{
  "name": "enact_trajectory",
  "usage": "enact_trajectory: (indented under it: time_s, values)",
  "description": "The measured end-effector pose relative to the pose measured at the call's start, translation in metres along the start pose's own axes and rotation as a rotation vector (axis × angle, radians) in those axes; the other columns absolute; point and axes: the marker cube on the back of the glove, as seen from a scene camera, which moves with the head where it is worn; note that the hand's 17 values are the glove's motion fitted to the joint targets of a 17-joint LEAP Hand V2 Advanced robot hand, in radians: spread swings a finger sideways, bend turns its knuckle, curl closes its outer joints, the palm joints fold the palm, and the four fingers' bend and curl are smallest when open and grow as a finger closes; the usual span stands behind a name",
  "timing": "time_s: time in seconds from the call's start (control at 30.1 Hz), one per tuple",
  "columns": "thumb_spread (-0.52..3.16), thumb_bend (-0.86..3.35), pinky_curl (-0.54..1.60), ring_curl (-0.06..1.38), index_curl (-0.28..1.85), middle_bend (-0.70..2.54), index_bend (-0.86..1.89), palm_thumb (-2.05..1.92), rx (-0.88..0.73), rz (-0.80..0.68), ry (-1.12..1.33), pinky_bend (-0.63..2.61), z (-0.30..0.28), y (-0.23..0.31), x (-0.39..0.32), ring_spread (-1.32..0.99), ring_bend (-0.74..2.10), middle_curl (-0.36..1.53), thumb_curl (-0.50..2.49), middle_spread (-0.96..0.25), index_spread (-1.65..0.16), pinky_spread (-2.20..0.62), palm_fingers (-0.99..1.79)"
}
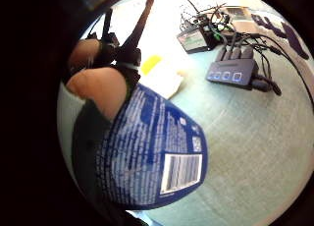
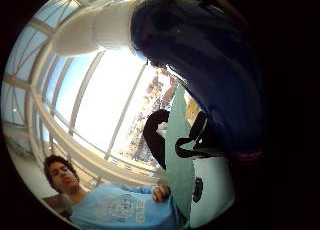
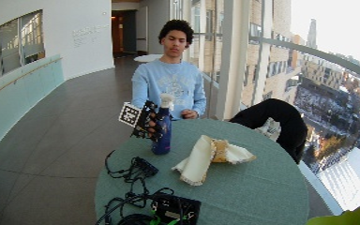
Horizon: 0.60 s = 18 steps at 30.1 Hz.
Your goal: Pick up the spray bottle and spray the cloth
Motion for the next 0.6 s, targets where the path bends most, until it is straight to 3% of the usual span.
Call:
enact_trajectory:
  time_s: [0.13, 0.6]
  values:
    - [0.91, -0.01, 0.34, 0.34, 0.24, 0.29, 0.12, 0.95, -0.145, -0.028, 0.057, 0.38, 0.003, -0.008, -0.016, -0.01, 0.47, 0.4, 0.5, -0.08, -0.34, 0.26, 0.75]
    - [0.87, -0.02, 0.34, 0.34, 0.24, 0.27, 0.1, 0.94, -0.502, 0.165, 0.196, 0.35, 0.021, -0.028, -0.042, -0.01, 0.46, 0.41, 0.58, -0.09, -0.36, 0.24, 0.79]
